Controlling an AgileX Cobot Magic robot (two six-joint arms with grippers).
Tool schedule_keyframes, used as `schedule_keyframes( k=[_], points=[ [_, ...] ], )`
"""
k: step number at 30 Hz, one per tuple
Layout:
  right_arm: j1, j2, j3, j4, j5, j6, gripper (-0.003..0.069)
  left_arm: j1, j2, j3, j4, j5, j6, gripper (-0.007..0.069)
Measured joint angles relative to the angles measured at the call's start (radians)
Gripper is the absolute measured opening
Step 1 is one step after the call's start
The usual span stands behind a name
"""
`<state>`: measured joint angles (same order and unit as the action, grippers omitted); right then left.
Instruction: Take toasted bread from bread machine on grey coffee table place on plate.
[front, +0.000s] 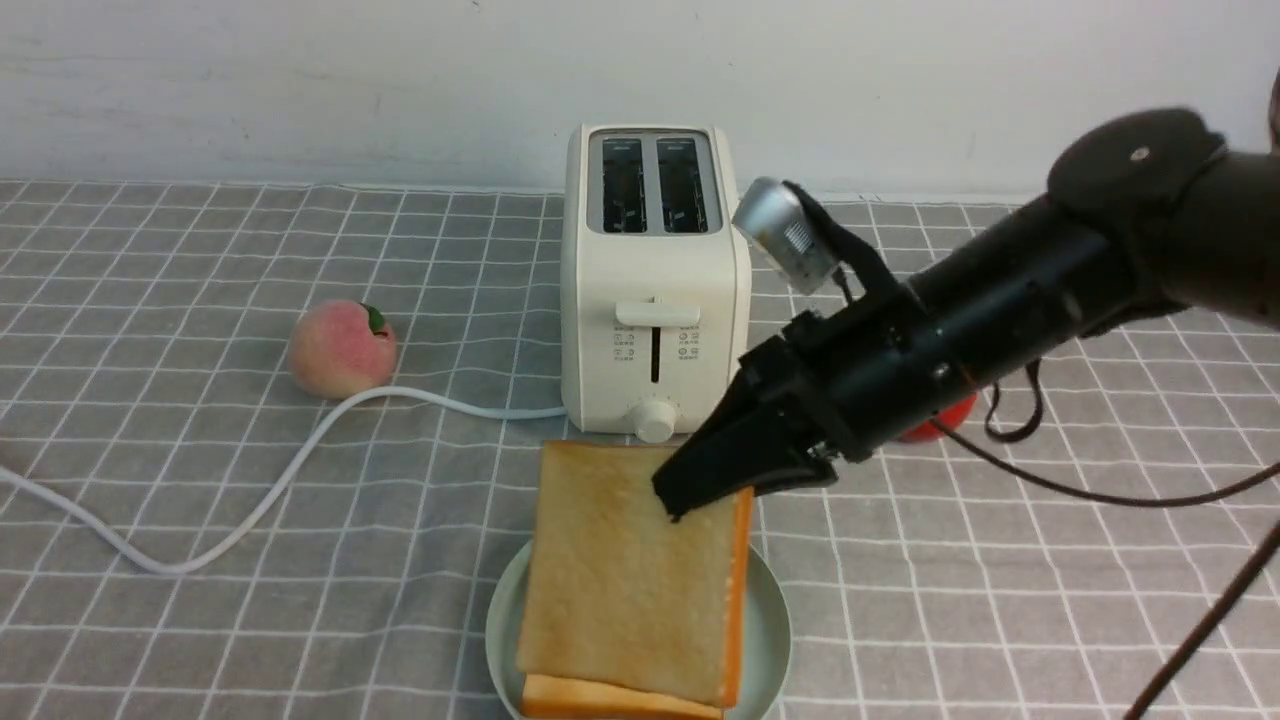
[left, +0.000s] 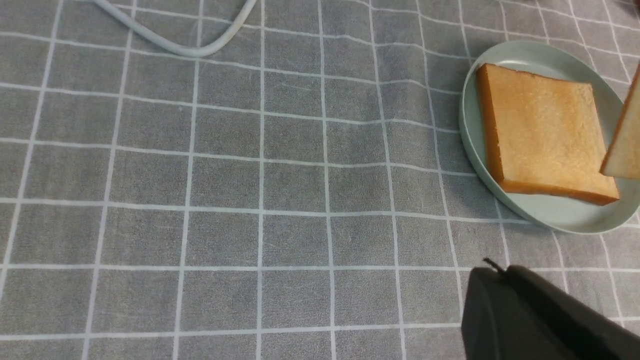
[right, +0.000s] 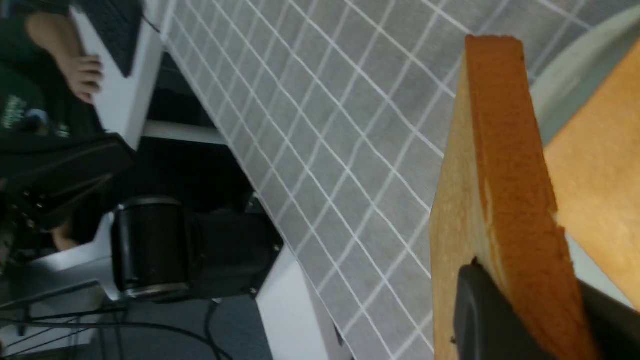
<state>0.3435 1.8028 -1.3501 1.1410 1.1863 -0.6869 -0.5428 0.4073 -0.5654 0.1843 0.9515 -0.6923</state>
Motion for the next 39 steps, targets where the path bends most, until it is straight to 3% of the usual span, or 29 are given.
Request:
schedule_keyframes(
  k=[3,12,21,26,30,31,34,35,36,39],
  points=[
    [0.008,0.06,0.009,0.063,-0.017,-0.056,0.0111,0.0,0.0,0.0,0.0,0.002,0.001,-0.0014],
    [0.02,0.147,0.01,0.051,-0.102,-0.063,0.0139,0.0,0.0,0.0,0.0,0.005,0.001,-0.0014],
    [0.015,0.145,0.004,-0.102,-0.174,-0.032,0.0366,0.0,0.0,0.0,0.0,0.009,0.001,-0.0014],
    [-0.015,0.107,-0.04,-0.255,-0.175,0.076,0.0376,0.0,0.0,0.0,0.0,0.01,0.001,-0.0014],
    [-0.045,-0.021,-0.121,-0.522,-0.165,0.259,0.0316,0.0,0.0,0.0,-0.001,0.011,0.001,-0.0014],
    [-0.046,-0.021,-0.124,-0.534,-0.165,0.259,0.0312,0.0,0.0,0.0,-0.001,0.011,0.001,-0.0014],
    [-0.048,-0.194,-0.154,-0.744,-0.161,0.412,0.0196,0.0,0.0,0.0,0.0,0.008,0.001,-0.0014],
    [-0.048,-0.204,-0.154,-0.744,-0.162,0.42,0.0188,0.0,0.0,0.0,0.0,0.008,0.001,-0.0014],
    [-0.049,-0.304,-0.154,-0.817,-0.165,0.488,0.011,0.0,0.0,0.0,0.005,-0.007,0.001,-0.0014],
    [-0.049,-0.461,-0.152,-0.872,-0.164,0.575,0.002,0.0,0.0,0.0,0.011,-0.045,0.001,-0.0014]
  ],
)
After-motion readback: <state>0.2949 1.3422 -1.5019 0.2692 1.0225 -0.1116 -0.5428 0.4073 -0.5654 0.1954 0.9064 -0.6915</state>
